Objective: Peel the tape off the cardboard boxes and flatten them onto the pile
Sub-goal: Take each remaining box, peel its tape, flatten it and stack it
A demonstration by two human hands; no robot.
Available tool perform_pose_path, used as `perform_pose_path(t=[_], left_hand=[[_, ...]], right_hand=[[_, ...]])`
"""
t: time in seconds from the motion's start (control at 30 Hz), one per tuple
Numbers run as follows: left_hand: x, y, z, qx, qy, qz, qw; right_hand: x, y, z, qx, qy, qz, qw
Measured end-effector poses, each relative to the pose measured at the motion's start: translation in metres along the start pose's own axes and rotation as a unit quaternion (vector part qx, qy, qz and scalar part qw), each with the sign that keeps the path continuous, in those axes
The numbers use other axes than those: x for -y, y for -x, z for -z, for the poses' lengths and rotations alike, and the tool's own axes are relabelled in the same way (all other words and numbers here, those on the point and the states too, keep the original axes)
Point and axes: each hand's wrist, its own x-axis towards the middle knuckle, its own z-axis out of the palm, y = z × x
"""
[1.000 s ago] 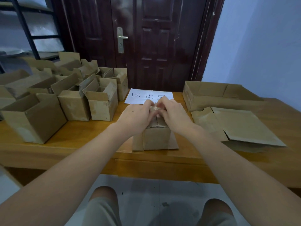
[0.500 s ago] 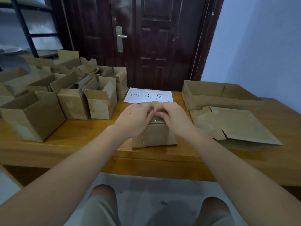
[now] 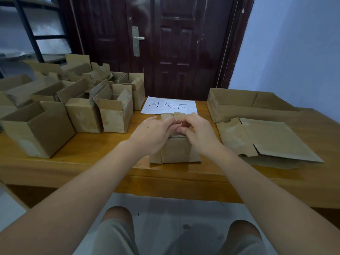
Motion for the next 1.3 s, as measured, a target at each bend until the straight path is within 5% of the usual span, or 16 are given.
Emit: perform_pose_path(t=[0.2, 0.4, 0.67, 1.13, 1.3], left_hand=[[0.005, 0.003, 0.007, 0.056, 0.038, -0.032, 0.997], [0.011, 0.007, -0.003, 0.031, 0.028, -0.056, 0.998], [-0.005, 0.016, -0.015, -0.100, 0.000, -0.051, 0.994], [-0.003, 0.024, -0.008, -0.073, 0.022, -0.017, 0.997], [0.001, 0.021, -0.012, -0.056, -0.030, -0.042, 0.997]], right_hand=[[0.006, 0.003, 0.002, 0.012, -0.054, -0.044, 0.997], [0.004, 0.007, 0.014, 0.078, -0.034, -0.029, 0.996], [-0.001, 0.018, 0.001, -0.025, 0.118, 0.052, 0.991], [-0.012, 0.028, -0.009, 0.018, 0.099, 0.075, 0.992], [-0.014, 0.029, -0.013, -0.022, 0.125, 0.106, 0.986]])
